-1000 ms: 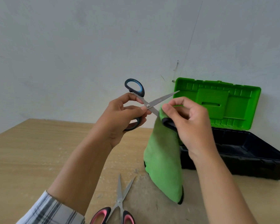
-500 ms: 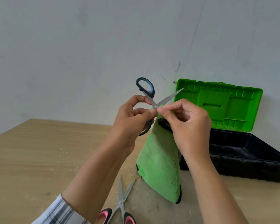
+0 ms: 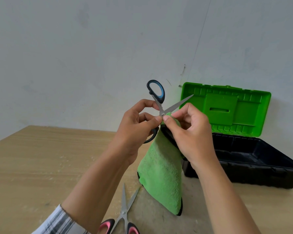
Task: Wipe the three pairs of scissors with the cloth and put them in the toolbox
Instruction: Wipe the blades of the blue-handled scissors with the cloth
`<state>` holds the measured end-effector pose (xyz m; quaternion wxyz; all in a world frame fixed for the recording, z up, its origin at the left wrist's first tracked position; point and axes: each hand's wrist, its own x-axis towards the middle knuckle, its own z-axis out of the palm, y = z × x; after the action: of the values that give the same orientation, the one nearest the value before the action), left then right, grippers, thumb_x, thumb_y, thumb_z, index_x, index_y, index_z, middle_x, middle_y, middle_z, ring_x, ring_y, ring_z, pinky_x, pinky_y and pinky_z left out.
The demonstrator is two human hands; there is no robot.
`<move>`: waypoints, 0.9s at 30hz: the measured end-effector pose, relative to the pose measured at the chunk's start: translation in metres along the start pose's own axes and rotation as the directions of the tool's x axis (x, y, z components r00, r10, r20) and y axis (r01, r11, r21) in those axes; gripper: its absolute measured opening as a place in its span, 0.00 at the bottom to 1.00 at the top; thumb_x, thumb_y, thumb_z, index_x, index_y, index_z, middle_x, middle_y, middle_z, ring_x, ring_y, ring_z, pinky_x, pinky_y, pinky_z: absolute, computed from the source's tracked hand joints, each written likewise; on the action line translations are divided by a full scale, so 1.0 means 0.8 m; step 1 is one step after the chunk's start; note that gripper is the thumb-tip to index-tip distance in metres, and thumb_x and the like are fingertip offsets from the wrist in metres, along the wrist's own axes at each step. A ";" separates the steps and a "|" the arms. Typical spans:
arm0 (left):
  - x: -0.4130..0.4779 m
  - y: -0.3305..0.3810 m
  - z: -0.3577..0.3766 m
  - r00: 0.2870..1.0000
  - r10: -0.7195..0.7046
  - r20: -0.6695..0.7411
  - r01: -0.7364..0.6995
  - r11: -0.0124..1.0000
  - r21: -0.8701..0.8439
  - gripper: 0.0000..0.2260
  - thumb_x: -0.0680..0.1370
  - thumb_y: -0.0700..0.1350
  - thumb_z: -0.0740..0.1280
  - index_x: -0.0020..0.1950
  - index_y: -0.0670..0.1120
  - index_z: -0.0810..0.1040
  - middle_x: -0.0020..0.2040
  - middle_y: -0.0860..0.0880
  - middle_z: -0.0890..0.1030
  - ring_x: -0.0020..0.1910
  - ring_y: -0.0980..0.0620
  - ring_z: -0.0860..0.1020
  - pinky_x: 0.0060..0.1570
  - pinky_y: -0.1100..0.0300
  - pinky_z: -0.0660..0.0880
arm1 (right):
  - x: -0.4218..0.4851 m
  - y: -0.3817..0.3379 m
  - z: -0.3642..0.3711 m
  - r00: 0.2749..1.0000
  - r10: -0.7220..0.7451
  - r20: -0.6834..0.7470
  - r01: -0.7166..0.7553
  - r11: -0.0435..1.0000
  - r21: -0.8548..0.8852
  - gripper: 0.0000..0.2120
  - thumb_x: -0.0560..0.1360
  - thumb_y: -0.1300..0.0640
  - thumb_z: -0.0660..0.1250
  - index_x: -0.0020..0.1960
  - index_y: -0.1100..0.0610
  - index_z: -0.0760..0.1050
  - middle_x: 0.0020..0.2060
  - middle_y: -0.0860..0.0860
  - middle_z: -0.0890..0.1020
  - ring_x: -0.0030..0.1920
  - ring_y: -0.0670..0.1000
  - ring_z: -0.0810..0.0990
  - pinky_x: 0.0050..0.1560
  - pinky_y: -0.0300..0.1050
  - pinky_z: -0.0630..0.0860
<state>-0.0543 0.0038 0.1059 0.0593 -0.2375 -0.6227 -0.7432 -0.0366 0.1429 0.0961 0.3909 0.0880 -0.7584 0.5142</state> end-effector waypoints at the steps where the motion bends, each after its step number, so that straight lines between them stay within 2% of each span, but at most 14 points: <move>1: 0.000 0.001 -0.001 1.000 0.001 -0.007 -0.001 1.000 0.001 0.08 0.77 0.34 0.68 0.50 0.48 0.78 0.33 0.46 0.73 0.32 0.51 0.69 0.28 0.67 0.65 | 0.000 -0.001 0.001 1.000 0.007 0.007 -0.007 1.000 0.003 0.11 0.73 0.57 0.76 0.38 0.54 0.74 0.34 0.49 0.83 0.35 0.43 0.80 0.37 0.35 0.74; 4: 0.000 0.004 -0.002 0.999 0.006 -0.036 -0.007 1.000 -0.025 0.09 0.77 0.34 0.68 0.49 0.47 0.79 0.33 0.45 0.74 0.36 0.47 0.70 0.36 0.59 0.67 | 0.002 -0.003 -0.004 0.998 0.027 0.052 -0.028 1.000 0.014 0.11 0.74 0.56 0.75 0.38 0.52 0.74 0.34 0.49 0.83 0.34 0.42 0.79 0.37 0.35 0.74; 8: 0.002 0.008 -0.007 0.998 -0.005 -0.070 0.000 0.997 -0.071 0.08 0.77 0.34 0.68 0.50 0.47 0.80 0.33 0.46 0.78 0.38 0.46 0.73 0.44 0.52 0.69 | 0.004 -0.005 -0.014 0.984 0.074 0.161 -0.075 0.997 -0.005 0.10 0.74 0.55 0.75 0.40 0.55 0.75 0.35 0.53 0.85 0.35 0.46 0.79 0.40 0.46 0.77; 11: 0.006 0.011 -0.017 0.996 -0.016 -0.093 0.004 0.991 -0.131 0.08 0.77 0.34 0.68 0.51 0.46 0.79 0.32 0.48 0.78 0.36 0.50 0.75 0.47 0.55 0.74 | 0.006 -0.003 -0.022 0.963 0.112 0.245 -0.118 0.993 0.011 0.09 0.74 0.57 0.76 0.41 0.56 0.75 0.36 0.55 0.86 0.36 0.51 0.81 0.42 0.53 0.79; 14: 0.007 0.014 -0.023 0.993 -0.028 -0.111 0.007 0.983 -0.183 0.07 0.77 0.34 0.67 0.51 0.45 0.79 0.34 0.46 0.79 0.36 0.51 0.76 0.45 0.58 0.77 | 0.008 -0.005 -0.028 0.944 0.143 0.298 -0.162 0.986 0.039 0.09 0.73 0.59 0.76 0.40 0.56 0.76 0.36 0.55 0.86 0.35 0.50 0.81 0.41 0.51 0.78; 18: 0.005 0.016 -0.023 0.992 -0.069 -0.106 0.048 0.980 -0.192 0.07 0.77 0.35 0.68 0.52 0.45 0.78 0.35 0.47 0.81 0.39 0.55 0.80 0.41 0.59 0.80 | 0.009 -0.006 -0.036 0.944 0.166 0.284 -0.190 0.980 0.061 0.08 0.73 0.60 0.76 0.40 0.56 0.77 0.36 0.54 0.86 0.37 0.50 0.82 0.44 0.50 0.78; 23: 0.003 0.015 -0.021 0.988 -0.114 -0.102 0.090 0.973 -0.213 0.06 0.78 0.36 0.68 0.51 0.46 0.77 0.37 0.47 0.83 0.40 0.53 0.83 0.39 0.58 0.81 | 0.014 0.002 -0.043 0.962 0.210 0.175 -0.236 0.961 0.146 0.07 0.72 0.60 0.77 0.40 0.55 0.78 0.38 0.59 0.86 0.39 0.54 0.82 0.47 0.51 0.78; 27: 0.001 0.018 -0.023 0.988 -0.142 -0.066 0.124 0.968 -0.220 0.13 0.77 0.36 0.68 0.58 0.50 0.75 0.43 0.44 0.84 0.39 0.53 0.83 0.37 0.60 0.80 | 0.019 0.008 -0.046 0.960 0.260 0.103 -0.277 0.933 0.231 0.08 0.72 0.62 0.77 0.41 0.55 0.78 0.40 0.57 0.87 0.41 0.52 0.84 0.50 0.50 0.81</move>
<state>-0.0545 -0.0164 0.1175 0.0085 -0.1701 -0.5504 -0.8174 -0.0314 0.1809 0.1080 0.2761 0.0489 -0.7077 0.6485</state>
